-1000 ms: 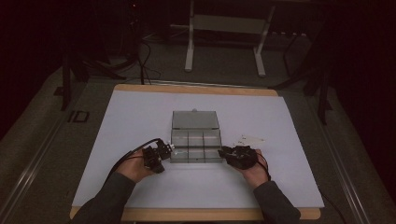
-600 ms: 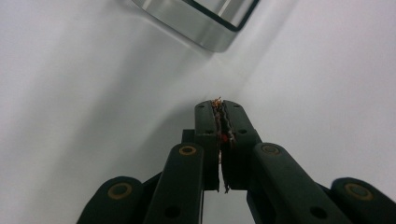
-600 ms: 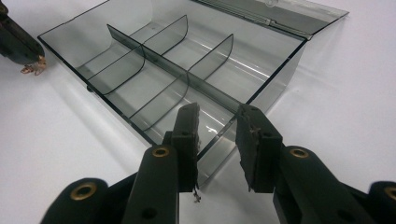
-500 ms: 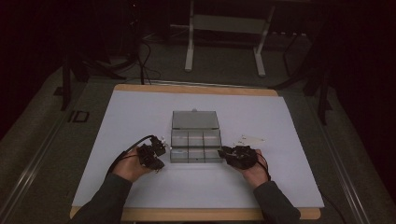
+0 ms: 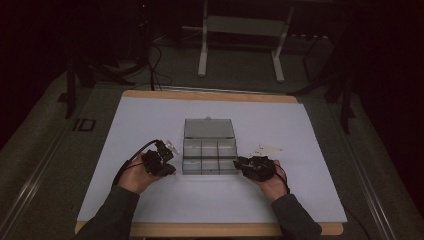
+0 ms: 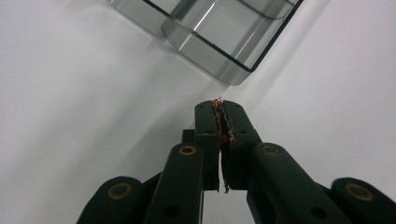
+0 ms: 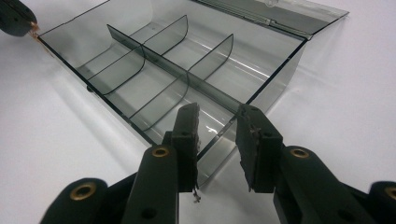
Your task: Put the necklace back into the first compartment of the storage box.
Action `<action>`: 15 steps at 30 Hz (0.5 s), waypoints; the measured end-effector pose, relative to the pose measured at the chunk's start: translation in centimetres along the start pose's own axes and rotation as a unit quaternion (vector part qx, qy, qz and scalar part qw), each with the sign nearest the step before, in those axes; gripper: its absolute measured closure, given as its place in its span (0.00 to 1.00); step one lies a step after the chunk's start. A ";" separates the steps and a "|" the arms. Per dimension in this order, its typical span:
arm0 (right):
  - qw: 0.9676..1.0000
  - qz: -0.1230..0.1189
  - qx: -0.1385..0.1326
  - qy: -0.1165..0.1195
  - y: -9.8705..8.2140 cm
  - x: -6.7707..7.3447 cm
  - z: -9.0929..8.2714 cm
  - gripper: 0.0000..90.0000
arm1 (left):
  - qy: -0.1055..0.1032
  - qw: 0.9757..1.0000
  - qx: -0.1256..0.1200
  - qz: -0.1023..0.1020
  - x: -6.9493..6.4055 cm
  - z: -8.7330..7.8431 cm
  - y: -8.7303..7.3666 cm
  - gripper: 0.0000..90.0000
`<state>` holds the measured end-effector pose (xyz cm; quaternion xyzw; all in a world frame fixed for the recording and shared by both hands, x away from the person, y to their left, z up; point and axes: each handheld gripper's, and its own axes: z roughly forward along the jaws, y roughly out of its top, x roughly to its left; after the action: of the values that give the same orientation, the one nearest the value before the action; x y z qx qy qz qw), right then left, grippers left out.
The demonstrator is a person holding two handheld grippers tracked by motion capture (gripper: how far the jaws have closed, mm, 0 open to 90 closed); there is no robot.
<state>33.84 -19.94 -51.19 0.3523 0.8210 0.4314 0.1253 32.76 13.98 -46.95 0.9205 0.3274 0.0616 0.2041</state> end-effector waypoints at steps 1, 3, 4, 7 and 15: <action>1.000 0.000 0.000 0.000 0.0 0.0 0.0 0.77 | 0.000 1.000 -0.001 0.000 0.0 -0.1 0.0 0.96; 1.000 0.000 -0.001 0.000 0.0 0.0 0.0 0.77 | 0.001 1.000 -0.004 0.000 0.1 -0.3 0.0 0.96; 1.000 0.000 -0.001 0.001 0.0 0.0 0.0 0.77 | 0.002 1.000 -0.005 -0.002 0.1 -0.3 0.0 0.96; 1.000 0.000 -0.001 0.001 0.0 0.0 0.0 0.77 | 0.007 1.000 -0.014 -0.005 0.2 -0.6 0.0 0.96; 1.000 -0.001 -0.007 0.003 0.0 -0.1 -0.1 0.77 | 0.008 0.999 -0.033 -0.015 0.3 -1.1 0.2 0.96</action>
<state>33.83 -20.02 -51.17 0.3491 0.8189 0.4379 0.1257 32.84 14.46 -45.88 0.9076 0.3406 0.0765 0.2332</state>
